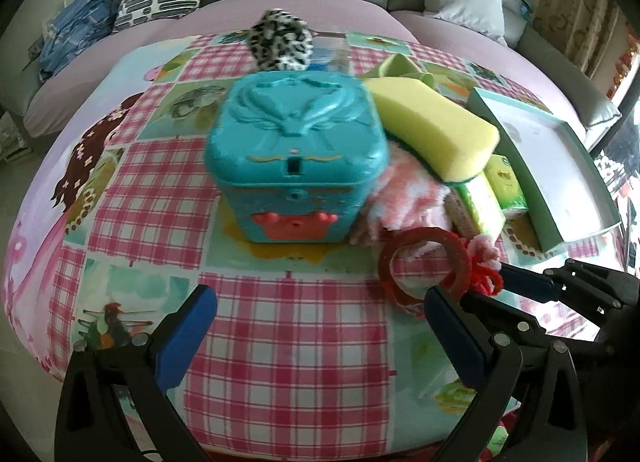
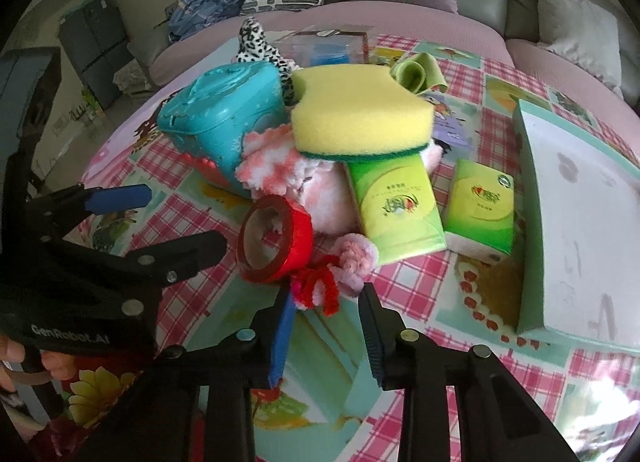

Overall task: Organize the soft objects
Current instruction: 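Grasp the red tape roll with the left tool while the right grasps the red flower, then carry the tape roll over the tray with the left tool while the right carries the flower, then open the left tool to drop the tape roll while the right releases the flower, then move both open tools back toward the pile of items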

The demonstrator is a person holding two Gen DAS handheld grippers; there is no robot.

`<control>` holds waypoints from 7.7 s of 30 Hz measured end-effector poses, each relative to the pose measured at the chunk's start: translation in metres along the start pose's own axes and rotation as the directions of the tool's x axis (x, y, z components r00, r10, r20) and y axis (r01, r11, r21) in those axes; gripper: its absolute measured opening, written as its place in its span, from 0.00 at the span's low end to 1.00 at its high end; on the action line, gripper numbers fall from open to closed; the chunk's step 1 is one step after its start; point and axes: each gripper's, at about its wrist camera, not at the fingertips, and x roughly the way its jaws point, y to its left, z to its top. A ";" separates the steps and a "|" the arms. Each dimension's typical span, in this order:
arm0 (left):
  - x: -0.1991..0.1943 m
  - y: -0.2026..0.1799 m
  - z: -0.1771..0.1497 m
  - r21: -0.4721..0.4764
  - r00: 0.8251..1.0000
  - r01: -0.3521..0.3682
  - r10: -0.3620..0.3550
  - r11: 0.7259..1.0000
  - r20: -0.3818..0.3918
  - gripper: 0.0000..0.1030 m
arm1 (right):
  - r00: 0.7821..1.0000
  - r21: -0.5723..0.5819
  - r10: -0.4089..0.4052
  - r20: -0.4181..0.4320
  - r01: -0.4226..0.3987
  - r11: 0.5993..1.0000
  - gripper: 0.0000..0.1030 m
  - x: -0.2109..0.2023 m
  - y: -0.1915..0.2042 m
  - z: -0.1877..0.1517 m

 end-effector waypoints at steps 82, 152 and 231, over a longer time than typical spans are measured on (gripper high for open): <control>-0.023 -0.029 -0.008 0.066 0.995 0.096 -0.096 0.993 0.000 0.11 | 0.999 0.176 -0.004 0.051 -0.005 0.984 0.07 -0.061 -0.048 -0.036; 0.081 -0.246 0.159 0.400 0.987 0.161 -0.150 0.902 -0.059 0.11 | 0.923 0.426 -0.384 -0.004 0.349 0.835 0.07 -0.089 -0.319 0.016; -0.103 0.002 0.052 -0.021 0.975 -0.068 0.071 0.997 0.212 0.93 | 0.966 0.319 -0.248 0.066 0.215 0.923 1.00 -0.129 -0.092 0.005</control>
